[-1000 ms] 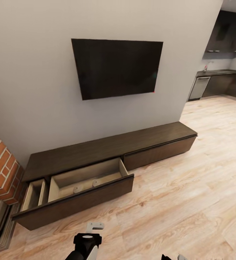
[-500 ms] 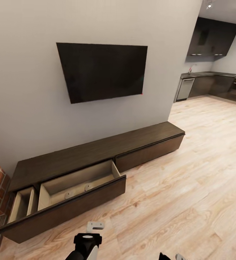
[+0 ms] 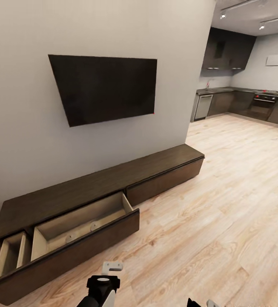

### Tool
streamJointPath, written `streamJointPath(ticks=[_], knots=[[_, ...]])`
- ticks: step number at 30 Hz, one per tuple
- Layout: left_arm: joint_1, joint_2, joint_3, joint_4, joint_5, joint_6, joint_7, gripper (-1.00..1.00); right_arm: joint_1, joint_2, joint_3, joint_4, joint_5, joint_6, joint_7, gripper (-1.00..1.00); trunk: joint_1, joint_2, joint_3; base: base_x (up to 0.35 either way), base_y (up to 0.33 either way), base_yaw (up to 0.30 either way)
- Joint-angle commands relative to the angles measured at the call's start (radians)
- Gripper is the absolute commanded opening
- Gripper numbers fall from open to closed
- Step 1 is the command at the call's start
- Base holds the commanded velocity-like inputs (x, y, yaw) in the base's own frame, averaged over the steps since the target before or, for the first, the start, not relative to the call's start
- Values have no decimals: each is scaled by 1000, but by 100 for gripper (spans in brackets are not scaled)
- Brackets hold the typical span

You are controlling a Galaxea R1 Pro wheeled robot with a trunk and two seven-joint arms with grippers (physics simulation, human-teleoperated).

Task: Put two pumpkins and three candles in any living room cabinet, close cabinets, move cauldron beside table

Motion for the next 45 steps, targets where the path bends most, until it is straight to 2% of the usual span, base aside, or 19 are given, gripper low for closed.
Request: streamJointPath(ticks=[1, 11, 20, 45], knots=[[-1, 1, -3, -1, 10, 2, 10, 100, -1, 0, 8, -1, -8, -4, -6, 100, 0, -1, 0, 0, 0, -187], [-1, 1, -2, -1, 11, 2, 10, 100, -1, 0, 8, 0, -8, -3, -6, 100, 0, -1, 13, 0, 0, -203], [-1, 1, -2, -1, 10, 3, 10, 100, -2, 0, 7, -1, -10, -3, -5, 100, 0, -1, 14, 0, 0, -114], [-1, 1, -1, -1, 10, 2, 10, 100, -1, 0, 6, -1, -9, -4, -4, 100, 0, -1, 13, 0, 0, -277]])
